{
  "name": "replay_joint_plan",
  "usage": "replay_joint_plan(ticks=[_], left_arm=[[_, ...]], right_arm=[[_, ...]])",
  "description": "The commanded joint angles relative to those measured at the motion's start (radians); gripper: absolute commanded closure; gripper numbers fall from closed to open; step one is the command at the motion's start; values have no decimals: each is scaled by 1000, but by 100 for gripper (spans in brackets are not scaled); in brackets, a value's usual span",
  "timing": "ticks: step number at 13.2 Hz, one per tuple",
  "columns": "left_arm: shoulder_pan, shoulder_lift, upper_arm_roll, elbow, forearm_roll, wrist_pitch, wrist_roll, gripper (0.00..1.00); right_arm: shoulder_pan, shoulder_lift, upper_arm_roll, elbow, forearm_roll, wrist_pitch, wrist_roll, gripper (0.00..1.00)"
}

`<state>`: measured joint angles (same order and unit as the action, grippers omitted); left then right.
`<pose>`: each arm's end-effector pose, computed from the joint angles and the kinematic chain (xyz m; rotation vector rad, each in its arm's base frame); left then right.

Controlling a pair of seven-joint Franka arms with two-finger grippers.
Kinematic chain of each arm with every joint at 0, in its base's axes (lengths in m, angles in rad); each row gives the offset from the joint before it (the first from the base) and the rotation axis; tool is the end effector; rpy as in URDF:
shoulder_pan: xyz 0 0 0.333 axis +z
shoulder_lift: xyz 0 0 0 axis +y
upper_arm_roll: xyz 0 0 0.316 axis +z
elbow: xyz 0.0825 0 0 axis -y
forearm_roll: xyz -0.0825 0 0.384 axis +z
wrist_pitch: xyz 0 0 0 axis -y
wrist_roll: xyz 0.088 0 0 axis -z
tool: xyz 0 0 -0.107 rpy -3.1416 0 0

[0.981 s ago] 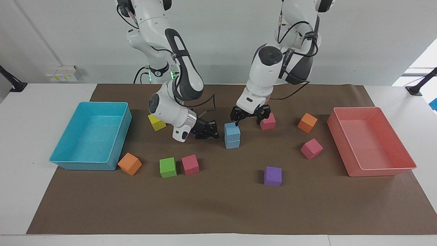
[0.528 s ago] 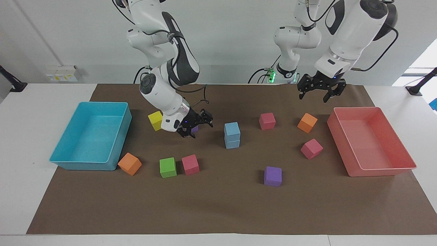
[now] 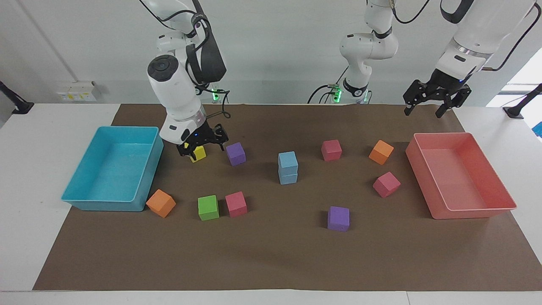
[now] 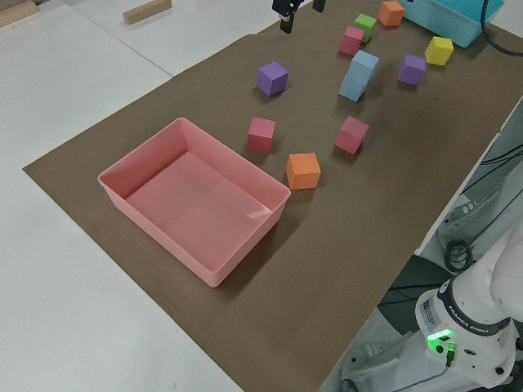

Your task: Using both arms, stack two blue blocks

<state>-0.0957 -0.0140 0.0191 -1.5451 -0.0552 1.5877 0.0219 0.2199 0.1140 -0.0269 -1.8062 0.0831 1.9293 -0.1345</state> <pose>0.5503 -0.0480 0.6461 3.0796 -0.1528 0.0849 0.5837 0.1205 0.4777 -3.0323 -0.4565 -0.0107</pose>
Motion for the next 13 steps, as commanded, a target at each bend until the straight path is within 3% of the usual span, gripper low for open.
replay_joint_plan(ticks=[1,6,11,13], left_arm=[[8,97,-21,161,44,-83,10,0],[-19,14,-24,54,44,-147,13,0],[-21,16,-21,57,34,-132,16,0],[-29,14,-22,56,34,-141,3,0]], right_arm=[[-69,-28,8,17,-77,-23,26,0],[-169,-85,8,24,-80,-59,212,0],[-171,-174,8,33,-72,-116,222,0],[-172,-177,10,83,-80,-156,210,0]])
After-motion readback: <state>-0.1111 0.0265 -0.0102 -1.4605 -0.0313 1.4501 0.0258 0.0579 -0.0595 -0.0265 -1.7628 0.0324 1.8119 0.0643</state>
